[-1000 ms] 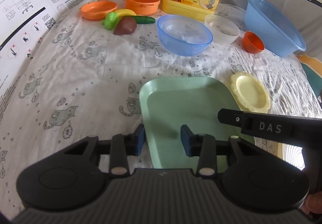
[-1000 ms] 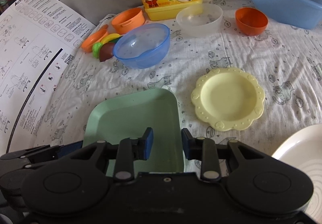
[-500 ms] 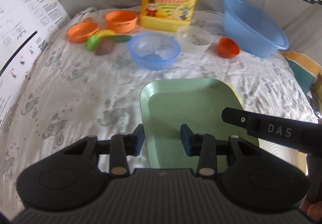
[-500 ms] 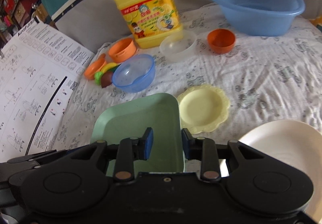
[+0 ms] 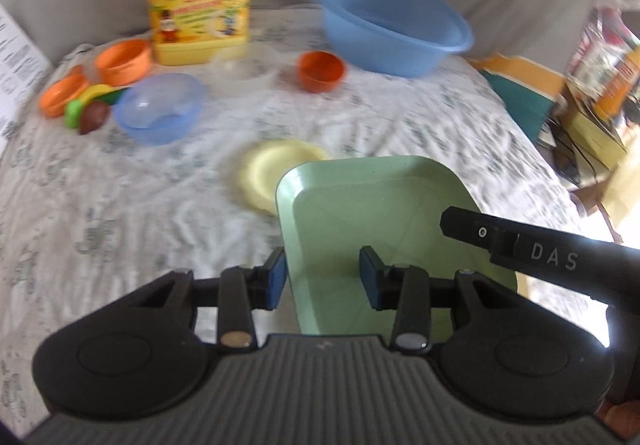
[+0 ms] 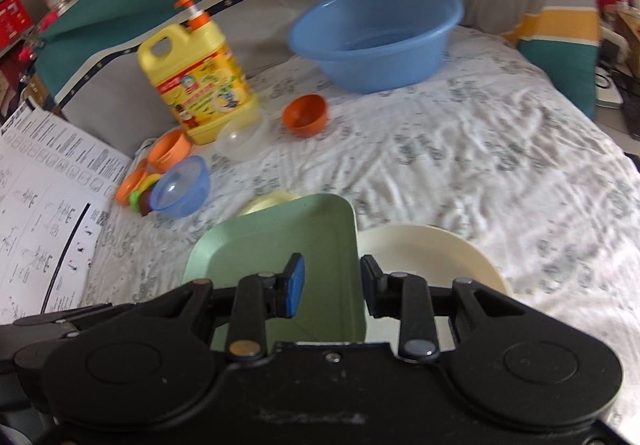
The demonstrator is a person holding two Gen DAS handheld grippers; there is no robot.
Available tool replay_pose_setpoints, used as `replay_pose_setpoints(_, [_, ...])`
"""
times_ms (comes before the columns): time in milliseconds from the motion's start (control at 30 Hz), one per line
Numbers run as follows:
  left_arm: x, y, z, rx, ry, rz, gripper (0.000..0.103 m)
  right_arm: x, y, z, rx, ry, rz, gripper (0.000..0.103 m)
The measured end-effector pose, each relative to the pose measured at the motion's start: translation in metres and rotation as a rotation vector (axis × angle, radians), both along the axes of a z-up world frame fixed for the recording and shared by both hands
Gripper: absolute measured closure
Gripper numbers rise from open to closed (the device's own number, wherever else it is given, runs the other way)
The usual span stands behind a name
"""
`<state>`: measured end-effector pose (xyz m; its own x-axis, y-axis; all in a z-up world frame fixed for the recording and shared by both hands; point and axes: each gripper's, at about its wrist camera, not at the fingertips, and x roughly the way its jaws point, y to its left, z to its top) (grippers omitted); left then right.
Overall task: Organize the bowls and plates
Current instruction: 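Carry the green plate with both grippers and lower it onto the white plate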
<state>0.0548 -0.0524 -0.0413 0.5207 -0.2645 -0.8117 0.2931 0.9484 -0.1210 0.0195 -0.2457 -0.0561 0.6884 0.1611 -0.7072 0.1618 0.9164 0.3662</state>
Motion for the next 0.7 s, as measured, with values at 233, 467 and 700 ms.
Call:
replay_pose_setpoints(233, [-0.015,-0.040,-0.009,0.022,0.028,-0.075,0.064,-0.029,-0.039,-0.014,0.016,0.021,-0.066,0.073])
replay_pose_setpoints(467, [-0.020,-0.054,-0.023,0.040,0.072,-0.088,0.064,-0.040,-0.048,-0.031,0.030,0.057,-0.079,0.073])
replay_pose_setpoints(700, [-0.016,-0.061,-0.031,0.052,0.088,-0.091,0.063,-0.037,-0.052,-0.039,0.036,0.068,-0.078,0.073])
